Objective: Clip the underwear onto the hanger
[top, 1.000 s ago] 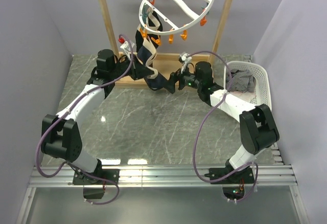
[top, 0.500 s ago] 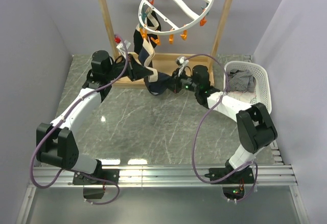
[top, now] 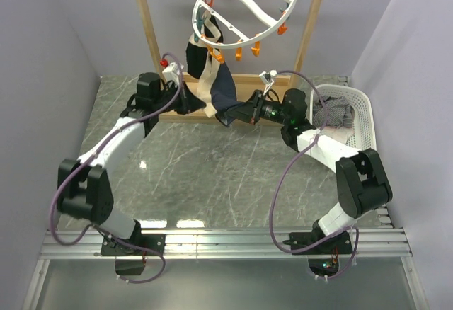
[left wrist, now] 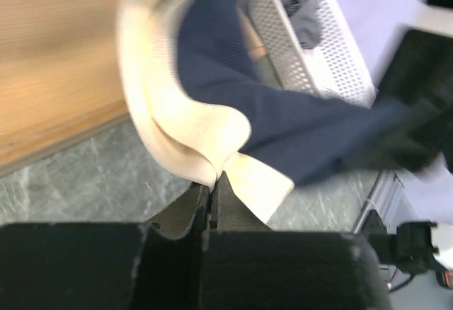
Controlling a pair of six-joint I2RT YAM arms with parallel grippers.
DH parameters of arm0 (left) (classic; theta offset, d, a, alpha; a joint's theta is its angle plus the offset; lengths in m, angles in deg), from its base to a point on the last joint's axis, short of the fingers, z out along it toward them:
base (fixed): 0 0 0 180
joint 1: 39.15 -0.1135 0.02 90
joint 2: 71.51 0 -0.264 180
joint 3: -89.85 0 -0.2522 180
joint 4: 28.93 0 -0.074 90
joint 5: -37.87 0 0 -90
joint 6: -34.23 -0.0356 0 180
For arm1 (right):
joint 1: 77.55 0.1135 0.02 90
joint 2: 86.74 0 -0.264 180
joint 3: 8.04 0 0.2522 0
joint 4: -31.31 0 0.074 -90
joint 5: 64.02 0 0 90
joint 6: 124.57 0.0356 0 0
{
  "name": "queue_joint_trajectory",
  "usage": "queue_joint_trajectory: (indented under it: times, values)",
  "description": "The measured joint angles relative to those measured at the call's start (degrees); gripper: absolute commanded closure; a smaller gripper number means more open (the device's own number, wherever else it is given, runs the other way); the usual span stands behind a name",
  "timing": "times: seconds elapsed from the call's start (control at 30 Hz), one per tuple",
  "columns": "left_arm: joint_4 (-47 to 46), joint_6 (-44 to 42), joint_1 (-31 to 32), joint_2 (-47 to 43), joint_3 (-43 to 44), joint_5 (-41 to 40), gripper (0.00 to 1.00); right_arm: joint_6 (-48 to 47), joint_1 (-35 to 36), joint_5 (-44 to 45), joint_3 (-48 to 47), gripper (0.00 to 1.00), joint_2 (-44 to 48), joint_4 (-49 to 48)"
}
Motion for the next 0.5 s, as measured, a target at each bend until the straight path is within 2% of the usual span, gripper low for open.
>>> queue_joint_trajectory:
  times: [0.2,0.5]
  values:
    - [2.8,0.6,1.3,10.1,7.9,-0.8,1.00,4.9,2.6,-2.3,0.5,1.00,0.8,-2.9]
    - [4.7,-0.6,1.7,11.1,8.6,-3.0,0.99,-5.4,3.6,-0.8,0.4,1.00,-2.4,3.3]
